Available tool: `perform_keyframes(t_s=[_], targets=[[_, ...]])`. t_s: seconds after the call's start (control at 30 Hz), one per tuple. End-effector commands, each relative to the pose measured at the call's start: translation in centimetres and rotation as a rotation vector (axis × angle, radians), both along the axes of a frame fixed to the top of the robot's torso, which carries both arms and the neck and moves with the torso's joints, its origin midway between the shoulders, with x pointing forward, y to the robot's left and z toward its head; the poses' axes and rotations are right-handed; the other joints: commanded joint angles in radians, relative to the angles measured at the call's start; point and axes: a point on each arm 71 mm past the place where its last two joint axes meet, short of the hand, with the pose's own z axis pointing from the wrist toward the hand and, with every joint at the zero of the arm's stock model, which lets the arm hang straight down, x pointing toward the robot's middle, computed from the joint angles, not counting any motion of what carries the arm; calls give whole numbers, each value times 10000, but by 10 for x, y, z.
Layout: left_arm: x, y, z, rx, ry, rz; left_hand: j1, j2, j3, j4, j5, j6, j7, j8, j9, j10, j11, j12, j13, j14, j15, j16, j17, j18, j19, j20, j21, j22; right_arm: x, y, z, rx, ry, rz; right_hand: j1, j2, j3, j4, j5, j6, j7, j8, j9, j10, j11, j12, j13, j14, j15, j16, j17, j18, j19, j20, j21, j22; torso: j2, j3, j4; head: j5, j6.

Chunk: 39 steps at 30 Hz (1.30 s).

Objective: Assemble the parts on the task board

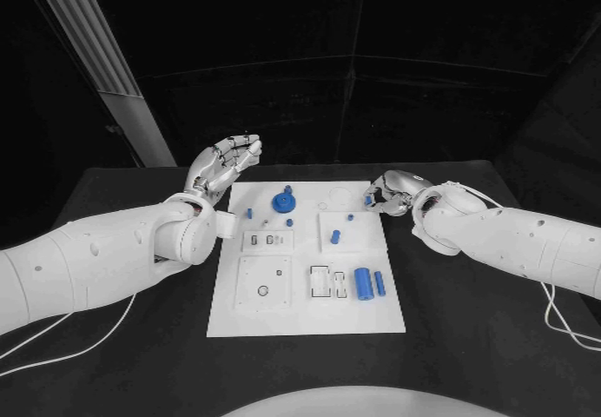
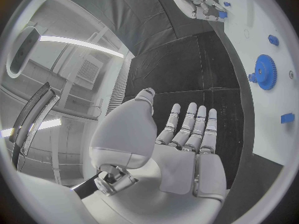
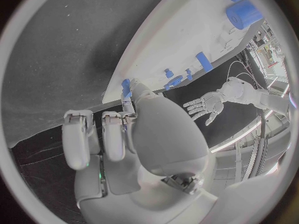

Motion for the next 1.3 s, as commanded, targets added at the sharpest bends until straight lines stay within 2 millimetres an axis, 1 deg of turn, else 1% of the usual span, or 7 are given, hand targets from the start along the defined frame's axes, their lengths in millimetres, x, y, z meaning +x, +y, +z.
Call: perform_keyframes(t_s=[0.03,0.4,0.7,0.93,1.07,1.2,1.3], targets=[[-6,0,19,-777,-2633,-185,9,119,-66,20,38,-36,1484,62,-12,-80,17,41,13,26,40,36,11,206,-65,29,34,-10,0,1,-1,-192,106,-11,11,101,73,10,32,110,9,63,23,1023,-15,25,2626,1039,-24,24,2627,-75,1055,-81,33,2635,4,-1,0,5,-13],[-6,1,19,-775,-2625,-177,19,139,-69,18,54,-35,1484,66,-11,-82,17,49,14,27,41,37,11,208,-74,32,34,-19,2,0,-1,-308,59,-180,-13,156,82,12,21,260,54,104,35,1023,20,25,2626,1039,-7,24,2627,-75,1055,-73,33,2635,3,1,-9,-5,-33],[-6,1,19,-773,-2625,-172,19,139,-69,18,54,-35,1484,66,-11,-82,17,49,14,27,41,37,11,208,-74,32,34,-19,1,2,2,-254,-360,-74,180,583,302,-126,23,1167,62,397,131,1023,43,25,2626,1039,41,24,2627,-75,1055,-31,33,2635,4,4,-3,40,-41],[-6,1,19,-772,-2628,-170,19,139,-69,18,54,-35,1484,66,-11,-82,17,49,14,27,41,37,11,208,-74,32,34,-19,0,6,11,182,-1553,205,289,608,323,-280,35,1568,56,480,158,1023,43,25,2626,1039,53,24,2627,-75,1055,-20,33,2635,0,2,-3,70,-41],[-6,1,19,-773,-2627,-174,19,139,-69,18,54,-35,1484,66,-11,-82,17,49,14,27,41,37,11,208,-74,32,34,-19,-4,8,18,490,-2177,378,301,592,312,-312,36,1650,92,486,159,1023,64,25,2626,1039,58,24,2627,-75,1055,-17,33,2635,-13,2,-12,183,-52],[-6,1,19,-758,-2622,-162,19,139,-69,18,54,-35,1484,66,-11,-82,17,49,14,27,41,37,11,208,-74,32,34,-19,-12,14,26,755,-2286,581,274,579,284,-309,28,1713,128,485,159,1023,92,25,2626,1039,71,24,2627,-75,1055,-10,33,2635,-25,-23,15,248,-88],[-5,0,19,-750,-2623,-165,24,145,-74,18,65,-35,1484,69,-11,-82,17,54,14,27,42,38,11,209,-77,33,35,-18,-14,27,38,922,-2222,829,257,575,271,-302,22,1732,139,483,158,1023,102,25,2626,1039,77,24,2627,-75,1055,-7,33,2635,-46,-38,15,290,-127]])
